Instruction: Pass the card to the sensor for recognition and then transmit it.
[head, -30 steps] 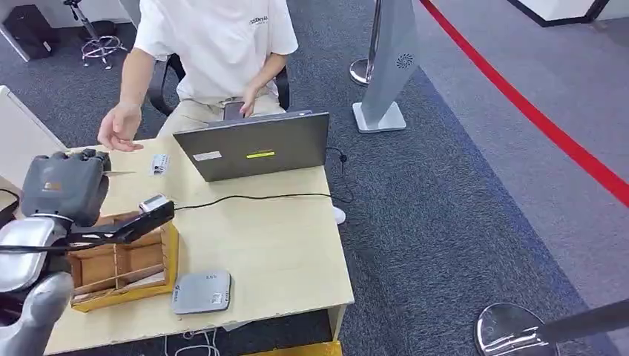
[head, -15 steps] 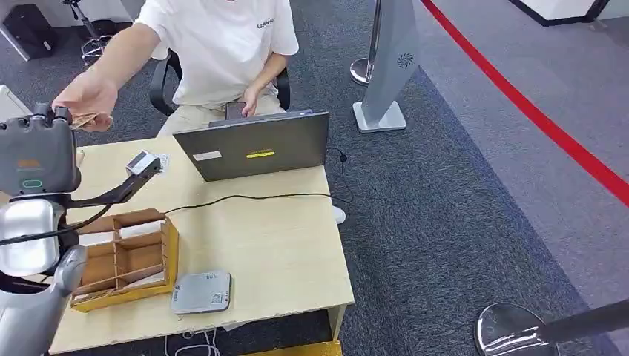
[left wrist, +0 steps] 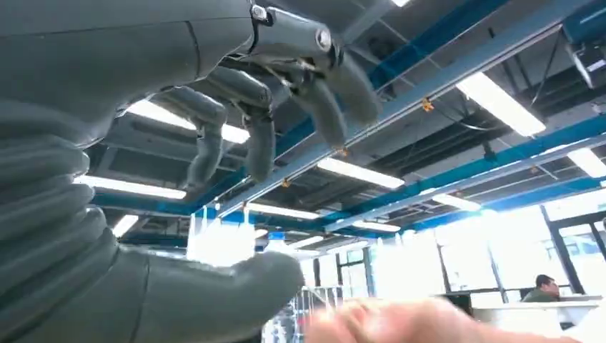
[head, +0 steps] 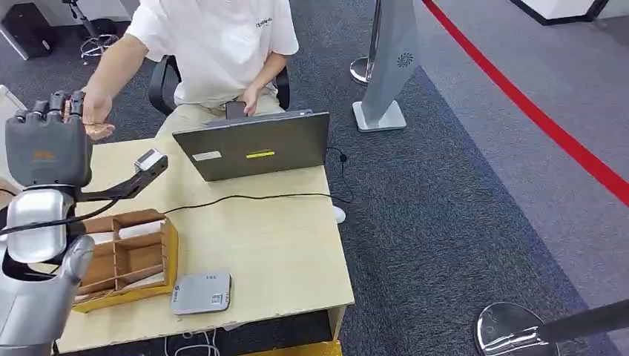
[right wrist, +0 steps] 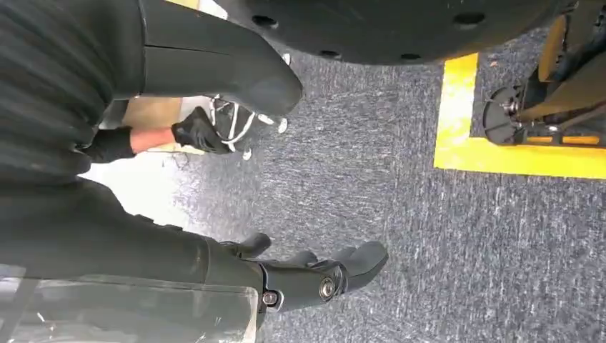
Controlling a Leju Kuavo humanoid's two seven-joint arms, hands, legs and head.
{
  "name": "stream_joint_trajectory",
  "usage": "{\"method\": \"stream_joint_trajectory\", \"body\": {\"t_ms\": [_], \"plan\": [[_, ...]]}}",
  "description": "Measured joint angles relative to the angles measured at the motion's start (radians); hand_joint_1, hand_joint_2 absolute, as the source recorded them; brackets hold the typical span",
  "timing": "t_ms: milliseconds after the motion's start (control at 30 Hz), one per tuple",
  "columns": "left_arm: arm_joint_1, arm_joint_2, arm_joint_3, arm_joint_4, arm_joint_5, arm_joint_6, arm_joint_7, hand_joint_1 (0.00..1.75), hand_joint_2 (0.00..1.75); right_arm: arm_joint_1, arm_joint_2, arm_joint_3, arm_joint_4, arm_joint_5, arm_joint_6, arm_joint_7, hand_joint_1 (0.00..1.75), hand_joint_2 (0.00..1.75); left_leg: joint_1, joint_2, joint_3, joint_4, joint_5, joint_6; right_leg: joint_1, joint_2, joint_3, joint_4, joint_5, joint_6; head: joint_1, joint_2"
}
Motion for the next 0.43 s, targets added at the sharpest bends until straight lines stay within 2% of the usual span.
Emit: {"method": "stream_joint_trajectory", "body": {"t_ms": [233,433], "plan": [[0.001,-0.011,0.041,0.037,0.000,0.002,0.001,0.00,1.75,0.001,0.000,0.000,0.000,0.000,0.008,0.002,0.00,1.75,0.000,0.000,-0.001,0.000,0.001,-0.001,0.000,0.000,0.000,0.000,0.000,0.000,0.000,0.000],[0.000,0.032,0.112,0.083,0.000,-0.031,0.023,0.00,1.75,0.001,0.000,0.000,0.000,-0.005,0.018,-0.011,0.00,1.75,0.001,0.001,-0.001,0.000,0.001,-0.001,0.000,0.001,0.000,0.001,0.000,0.000,0.001,0.000]]}}
